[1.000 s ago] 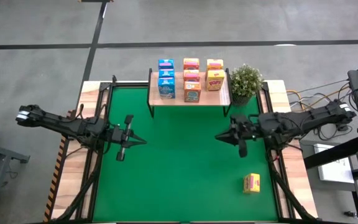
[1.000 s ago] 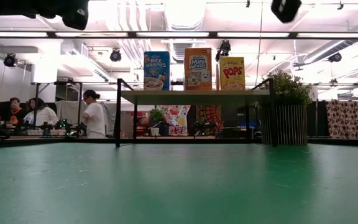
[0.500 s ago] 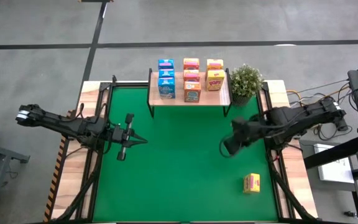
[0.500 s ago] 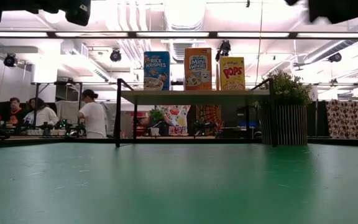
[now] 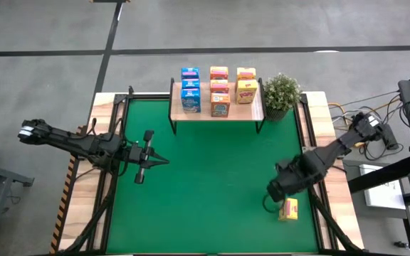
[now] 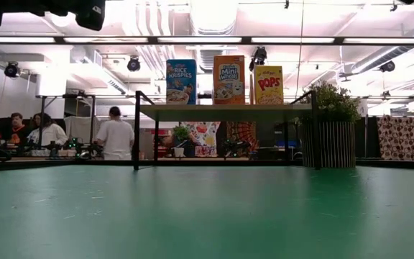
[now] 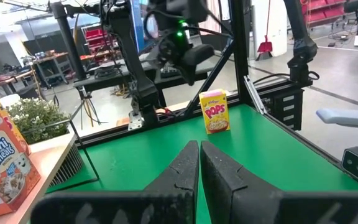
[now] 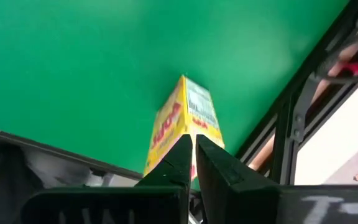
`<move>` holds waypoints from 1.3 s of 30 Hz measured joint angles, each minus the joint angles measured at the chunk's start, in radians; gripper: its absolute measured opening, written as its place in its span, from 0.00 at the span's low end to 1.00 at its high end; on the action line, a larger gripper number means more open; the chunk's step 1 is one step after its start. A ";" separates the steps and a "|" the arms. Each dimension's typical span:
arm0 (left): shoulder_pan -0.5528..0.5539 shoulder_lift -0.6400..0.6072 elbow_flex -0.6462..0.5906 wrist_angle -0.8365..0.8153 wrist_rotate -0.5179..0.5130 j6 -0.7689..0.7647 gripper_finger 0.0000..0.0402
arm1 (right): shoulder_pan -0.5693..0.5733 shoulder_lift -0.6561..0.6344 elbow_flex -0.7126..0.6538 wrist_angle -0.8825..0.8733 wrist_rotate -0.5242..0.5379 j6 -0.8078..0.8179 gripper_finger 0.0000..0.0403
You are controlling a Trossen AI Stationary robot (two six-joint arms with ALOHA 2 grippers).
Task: Stack cereal on shelf
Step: Put the yellow cereal box on the shelf
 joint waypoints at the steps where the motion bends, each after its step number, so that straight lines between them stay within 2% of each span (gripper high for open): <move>1: 0.000 0.000 0.000 0.000 0.000 0.000 0.00 | 0.026 0.000 -0.006 0.009 0.001 0.029 0.03; 7: 0.000 0.000 0.000 0.000 0.000 0.000 0.00 | 0.170 0.000 -0.011 0.071 0.086 0.218 0.09; 15: 0.000 0.003 0.000 -0.001 0.000 -0.028 0.00 | 0.310 0.049 -0.013 0.078 0.132 0.388 0.36; 25: 0.000 0.004 0.000 0.001 0.000 -0.037 0.00 | 0.359 0.144 -0.013 0.139 0.153 0.406 0.62; 32: 0.000 0.004 -0.001 0.001 0.000 -0.057 0.00 | 0.358 0.176 -0.013 0.133 0.161 0.404 0.70; 39: 0.000 0.005 -0.002 0.001 0.000 -0.057 0.00 | 0.358 0.211 -0.015 0.112 0.175 0.448 0.69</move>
